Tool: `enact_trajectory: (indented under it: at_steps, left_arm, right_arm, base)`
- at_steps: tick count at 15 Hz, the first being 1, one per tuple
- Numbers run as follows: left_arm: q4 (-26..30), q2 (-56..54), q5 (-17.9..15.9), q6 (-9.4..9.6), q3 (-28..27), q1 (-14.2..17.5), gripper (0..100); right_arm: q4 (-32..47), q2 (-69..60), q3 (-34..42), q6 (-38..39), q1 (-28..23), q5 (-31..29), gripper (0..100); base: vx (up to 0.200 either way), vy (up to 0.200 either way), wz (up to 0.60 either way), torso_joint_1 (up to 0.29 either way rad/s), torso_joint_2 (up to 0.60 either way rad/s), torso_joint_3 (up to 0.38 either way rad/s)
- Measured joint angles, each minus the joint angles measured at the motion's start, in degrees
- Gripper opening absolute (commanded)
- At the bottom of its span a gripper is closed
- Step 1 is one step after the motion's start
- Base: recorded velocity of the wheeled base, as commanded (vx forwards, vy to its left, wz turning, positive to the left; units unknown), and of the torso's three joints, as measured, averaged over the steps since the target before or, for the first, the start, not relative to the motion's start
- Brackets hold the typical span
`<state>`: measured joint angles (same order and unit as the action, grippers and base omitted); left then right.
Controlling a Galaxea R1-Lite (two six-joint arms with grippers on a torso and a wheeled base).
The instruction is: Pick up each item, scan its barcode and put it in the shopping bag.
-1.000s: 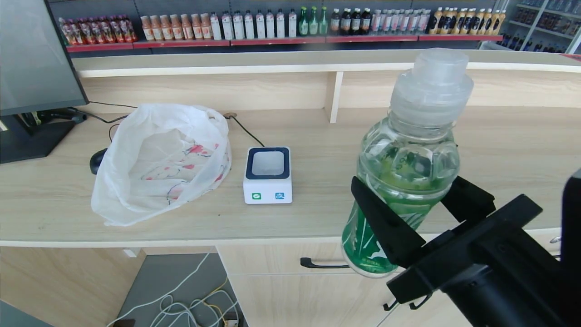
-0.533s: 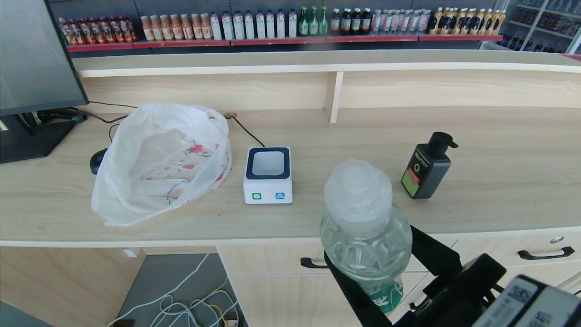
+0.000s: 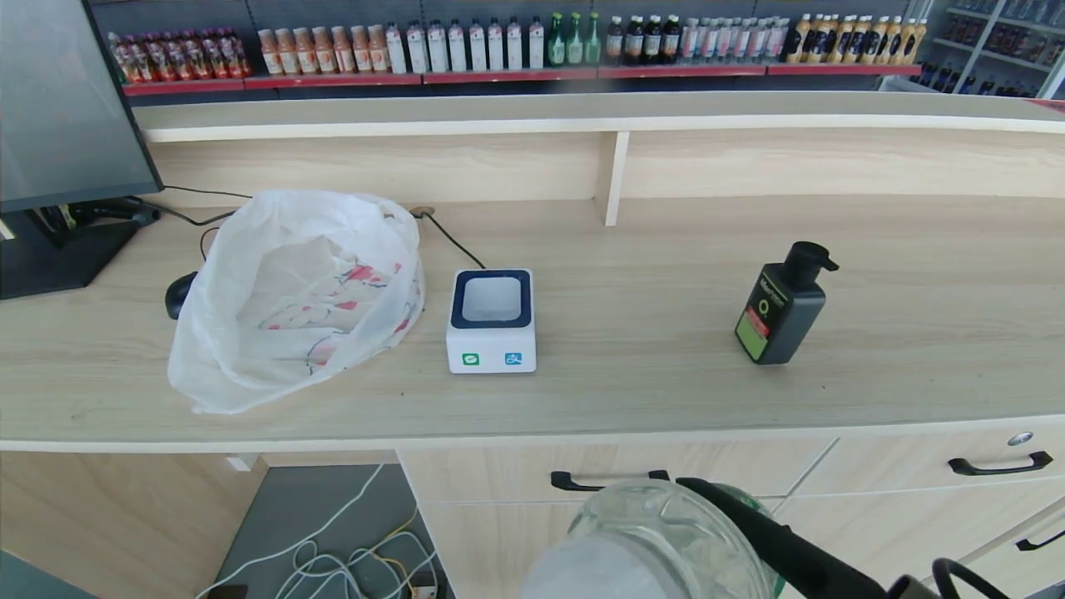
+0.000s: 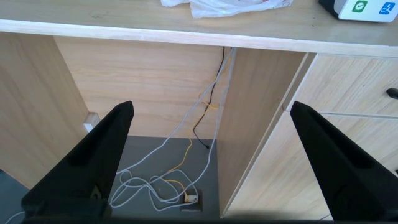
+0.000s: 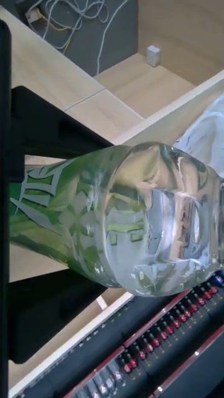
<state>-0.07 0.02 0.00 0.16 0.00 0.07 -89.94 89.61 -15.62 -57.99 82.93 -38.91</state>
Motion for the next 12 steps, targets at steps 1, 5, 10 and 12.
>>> enact_trajectory:
  at_steps: [1, 5, 10, 12]
  left_arm:
    - [0.0, 0.0, 0.0, 0.0, 0.0, 0.0, 100]
    - [0.0, 0.0, 0.0, 0.02, 0.0, 0.0, 100]
    - [0.0, 0.0, 0.0, 0.02, 0.0, 0.0, 100]
    - [0.0, 0.0, 0.0, 0.02, 0.0, 0.0, 100]
  right_arm:
    - [0.0, -0.39, 0.66, -2.91, 0.39, 0.0, 0]
    - [0.02, -1.28, 1.38, -8.63, 0.74, 3.58, 0]
    - [0.0, -1.06, -2.51, -22.46, -2.73, 25.59, 0]
    - [0.04, -0.43, -3.73, -24.11, -4.72, 26.54, 0]
  base:
    - [0.0, 0.0, 0.0, 0.0, 0.0, 0.0]
    - [0.0, 0.0, 0.0, 0.0, 0.0, 0.0]
    - [0.0, 0.0, 0.0, 0.0, 0.0, 0.0]
    - [0.0, 0.0, 0.0, 0.0, 0.0, 0.0]
